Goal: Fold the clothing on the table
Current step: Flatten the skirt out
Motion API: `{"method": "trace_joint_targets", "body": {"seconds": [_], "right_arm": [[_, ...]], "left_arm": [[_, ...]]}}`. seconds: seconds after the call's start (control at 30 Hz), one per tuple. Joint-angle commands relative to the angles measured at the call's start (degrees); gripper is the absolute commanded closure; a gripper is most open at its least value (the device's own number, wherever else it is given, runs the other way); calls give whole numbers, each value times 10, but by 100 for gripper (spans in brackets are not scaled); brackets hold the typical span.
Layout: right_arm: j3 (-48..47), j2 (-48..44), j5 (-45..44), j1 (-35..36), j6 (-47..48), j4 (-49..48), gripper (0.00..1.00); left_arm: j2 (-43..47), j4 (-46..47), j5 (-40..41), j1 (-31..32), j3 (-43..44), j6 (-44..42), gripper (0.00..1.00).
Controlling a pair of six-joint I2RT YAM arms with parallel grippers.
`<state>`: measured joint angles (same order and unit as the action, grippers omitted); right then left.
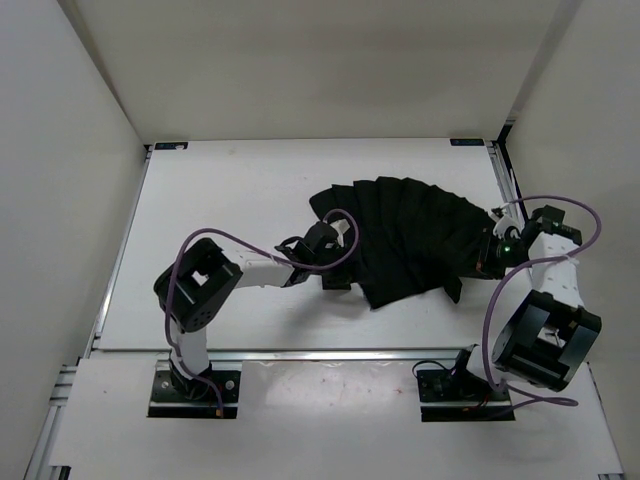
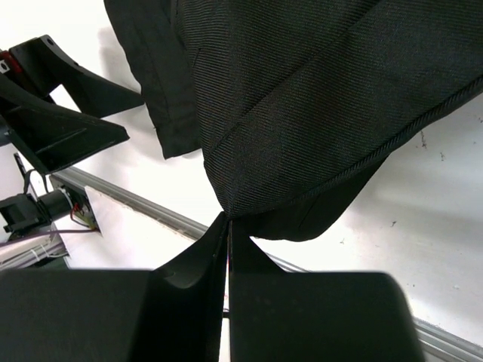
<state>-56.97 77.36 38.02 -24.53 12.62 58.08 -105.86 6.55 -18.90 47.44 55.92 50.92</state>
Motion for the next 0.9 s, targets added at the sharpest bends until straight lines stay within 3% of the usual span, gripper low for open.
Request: {"method": "trace_joint_targets", "body": {"seconds": [0.0, 0.23, 0.3, 0.37, 0.4, 0.47, 0.77, 0.8, 0.87], "right_arm": [[16, -23, 11, -6, 2, -4, 100], [28, -29, -5, -20, 4, -2, 100], [34, -27, -7, -23, 3, 4, 100], [37, -27, -7, -26, 3, 0, 100], [39, -26, -8, -25, 2, -2, 100], [39, -20, -9, -25, 0, -3, 100], [43, -7, -37, -24, -29, -17, 100], [45, -6, -50, -24, -38, -18, 95], [42, -11, -91, -38, -52, -14, 45]], "left_arm": [[-9, 55, 7, 13, 9, 39, 1], [-51, 120, 0, 23, 11, 79, 1], [-65, 123, -9, 25, 21, 79, 10], [-72, 133, -22, 22, 18, 81, 42], [-71, 132, -29, 18, 13, 80, 65], [-54, 124, -26, 0, -7, 76, 97], [115, 4, -6, -103, -122, 19, 100], [134, -3, -6, -121, -130, 7, 100], [159, -38, -17, -143, -139, -12, 100]]}}
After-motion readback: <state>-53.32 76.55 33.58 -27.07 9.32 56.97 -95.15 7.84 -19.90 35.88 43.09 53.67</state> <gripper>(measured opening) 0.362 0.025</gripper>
